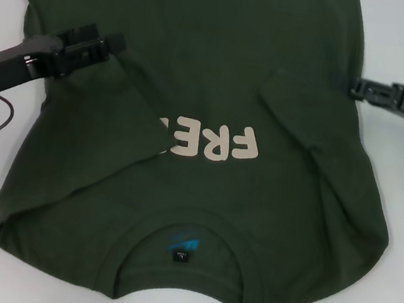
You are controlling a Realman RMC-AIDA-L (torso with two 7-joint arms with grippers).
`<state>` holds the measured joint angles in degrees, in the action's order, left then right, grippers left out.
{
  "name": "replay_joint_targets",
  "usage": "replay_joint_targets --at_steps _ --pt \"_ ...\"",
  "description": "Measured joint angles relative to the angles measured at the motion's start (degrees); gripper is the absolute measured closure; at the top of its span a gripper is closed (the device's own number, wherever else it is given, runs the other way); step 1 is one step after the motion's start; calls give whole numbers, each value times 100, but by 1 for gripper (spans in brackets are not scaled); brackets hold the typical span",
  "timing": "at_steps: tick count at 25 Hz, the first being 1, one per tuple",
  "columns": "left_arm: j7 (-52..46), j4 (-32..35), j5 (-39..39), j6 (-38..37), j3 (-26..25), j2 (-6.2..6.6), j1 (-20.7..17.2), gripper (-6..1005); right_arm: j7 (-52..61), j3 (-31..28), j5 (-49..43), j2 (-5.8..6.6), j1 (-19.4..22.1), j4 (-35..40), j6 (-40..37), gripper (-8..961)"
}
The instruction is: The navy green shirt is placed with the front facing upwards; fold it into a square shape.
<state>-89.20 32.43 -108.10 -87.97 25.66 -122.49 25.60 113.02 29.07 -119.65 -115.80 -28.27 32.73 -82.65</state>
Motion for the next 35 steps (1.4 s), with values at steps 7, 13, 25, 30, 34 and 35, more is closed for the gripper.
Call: replay_joint_targets --at_steps 7,13,25,30,34,35 --pt "0 0 0 -6 1 -2 4 111 17 -30 6 65 340 -67 129 146" --pt "0 0 0 -23 61 -2 7 111 51 -3 -142 22 406 -97 245 149" --pt "0 0 0 -52 71 -2 -18 112 105 13 -300 -3 471 -276 396 152" --pt "0 0 0 -59 71 -2 -20 112 104 20 -303 -3 472 -317 387 153" --pt "0 0 0 -62 72 -3 -20 111 96 20 -305 -31 472 -322 364 153" --pt "0 0 0 -62 73 -3 -20 111 89 20 -305 -40 472 -322 336 153"
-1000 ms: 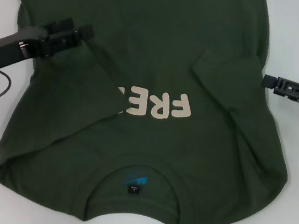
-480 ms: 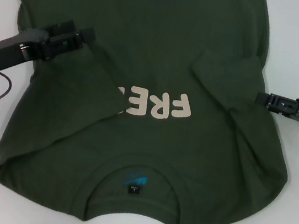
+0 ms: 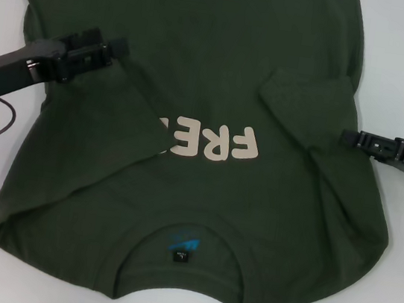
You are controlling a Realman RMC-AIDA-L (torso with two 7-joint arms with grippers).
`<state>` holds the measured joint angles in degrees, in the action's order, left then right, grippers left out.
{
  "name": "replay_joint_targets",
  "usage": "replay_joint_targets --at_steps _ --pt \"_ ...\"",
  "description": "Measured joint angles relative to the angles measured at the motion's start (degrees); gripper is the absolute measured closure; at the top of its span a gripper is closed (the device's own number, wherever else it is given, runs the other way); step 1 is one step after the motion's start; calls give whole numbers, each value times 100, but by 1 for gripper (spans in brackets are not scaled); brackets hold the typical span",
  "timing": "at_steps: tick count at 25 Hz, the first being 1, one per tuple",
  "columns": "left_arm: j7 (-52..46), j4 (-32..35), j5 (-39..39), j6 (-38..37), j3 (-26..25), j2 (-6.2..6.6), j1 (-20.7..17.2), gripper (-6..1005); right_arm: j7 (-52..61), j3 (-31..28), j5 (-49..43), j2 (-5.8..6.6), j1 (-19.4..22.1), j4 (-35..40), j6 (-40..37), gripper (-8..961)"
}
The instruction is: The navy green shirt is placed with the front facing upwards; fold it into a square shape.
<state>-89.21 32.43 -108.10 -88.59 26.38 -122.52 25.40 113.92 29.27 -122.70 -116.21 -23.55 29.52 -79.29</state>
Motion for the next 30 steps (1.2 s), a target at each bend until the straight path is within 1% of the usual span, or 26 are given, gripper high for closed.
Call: replay_joint_targets --at_steps 6,11,17,25,30 --pt "0 0 0 -9 9 -7 0 111 -32 -63 35 -9 86 41 -147 237" --pt "-1 0 0 -10 16 -9 -6 111 -132 -250 58 11 179 67 -281 489" --pt "-11 -3 0 -10 50 -24 -6 112 -260 -358 61 25 216 71 -407 738" --pt "-16 -9 0 -9 53 -35 -10 112 -261 -387 53 17 194 72 -391 953" --pt "-12 -10 0 -9 51 -35 -12 112 -259 -373 54 4 179 51 -413 954"
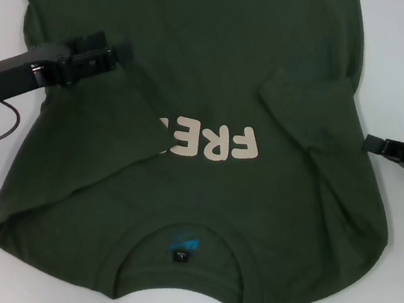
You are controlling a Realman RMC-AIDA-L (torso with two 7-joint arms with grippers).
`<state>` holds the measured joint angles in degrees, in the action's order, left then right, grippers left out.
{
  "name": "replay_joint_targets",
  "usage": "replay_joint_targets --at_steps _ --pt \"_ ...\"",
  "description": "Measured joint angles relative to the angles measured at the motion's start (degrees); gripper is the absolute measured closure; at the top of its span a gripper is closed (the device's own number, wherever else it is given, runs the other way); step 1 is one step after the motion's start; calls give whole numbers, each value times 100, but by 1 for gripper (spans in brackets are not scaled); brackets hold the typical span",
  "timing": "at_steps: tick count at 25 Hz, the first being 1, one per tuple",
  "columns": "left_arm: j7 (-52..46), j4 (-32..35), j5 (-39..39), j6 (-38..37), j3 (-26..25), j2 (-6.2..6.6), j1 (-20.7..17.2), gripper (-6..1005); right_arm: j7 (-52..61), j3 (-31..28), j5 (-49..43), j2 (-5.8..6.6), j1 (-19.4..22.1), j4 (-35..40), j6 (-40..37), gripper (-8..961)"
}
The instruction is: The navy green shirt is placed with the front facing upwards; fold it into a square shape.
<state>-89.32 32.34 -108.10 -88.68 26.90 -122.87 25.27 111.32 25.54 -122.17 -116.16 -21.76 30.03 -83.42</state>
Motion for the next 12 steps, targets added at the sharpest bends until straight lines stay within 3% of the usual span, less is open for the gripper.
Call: replay_joint_targets --at_steps 12 --pt "-4 0 0 -2 13 0 11 111 -219 402 -44 -112 -323 4 -540 955"
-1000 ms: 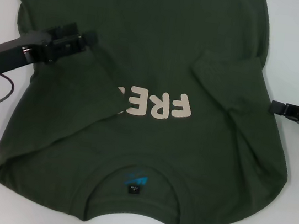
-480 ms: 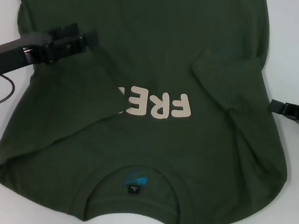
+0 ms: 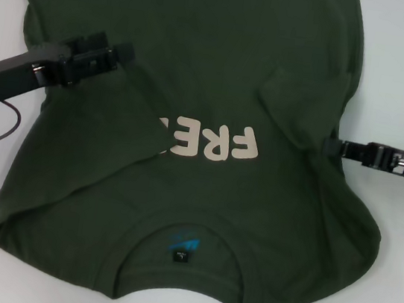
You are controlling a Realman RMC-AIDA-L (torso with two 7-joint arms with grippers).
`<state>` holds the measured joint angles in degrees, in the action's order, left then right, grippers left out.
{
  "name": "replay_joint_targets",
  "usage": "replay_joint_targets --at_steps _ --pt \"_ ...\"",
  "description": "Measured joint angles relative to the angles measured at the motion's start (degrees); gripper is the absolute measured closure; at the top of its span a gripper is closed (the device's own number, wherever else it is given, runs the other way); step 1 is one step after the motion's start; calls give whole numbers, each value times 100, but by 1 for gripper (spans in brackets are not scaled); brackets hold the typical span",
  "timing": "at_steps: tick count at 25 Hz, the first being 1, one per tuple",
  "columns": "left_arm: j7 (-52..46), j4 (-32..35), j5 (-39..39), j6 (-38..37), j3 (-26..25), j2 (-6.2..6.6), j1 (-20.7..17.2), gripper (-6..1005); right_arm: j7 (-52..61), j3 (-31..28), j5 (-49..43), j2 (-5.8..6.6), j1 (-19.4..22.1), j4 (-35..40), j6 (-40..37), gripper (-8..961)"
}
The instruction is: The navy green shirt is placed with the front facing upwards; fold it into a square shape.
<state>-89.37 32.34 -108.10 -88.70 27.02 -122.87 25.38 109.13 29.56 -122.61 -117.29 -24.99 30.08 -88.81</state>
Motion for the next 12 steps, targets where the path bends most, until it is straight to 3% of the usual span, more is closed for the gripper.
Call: replay_joint_targets --at_steps 12 --pt "-2 -74 0 -7 4 -7 30 112 -2 817 0 -4 -205 -34 -141 954"
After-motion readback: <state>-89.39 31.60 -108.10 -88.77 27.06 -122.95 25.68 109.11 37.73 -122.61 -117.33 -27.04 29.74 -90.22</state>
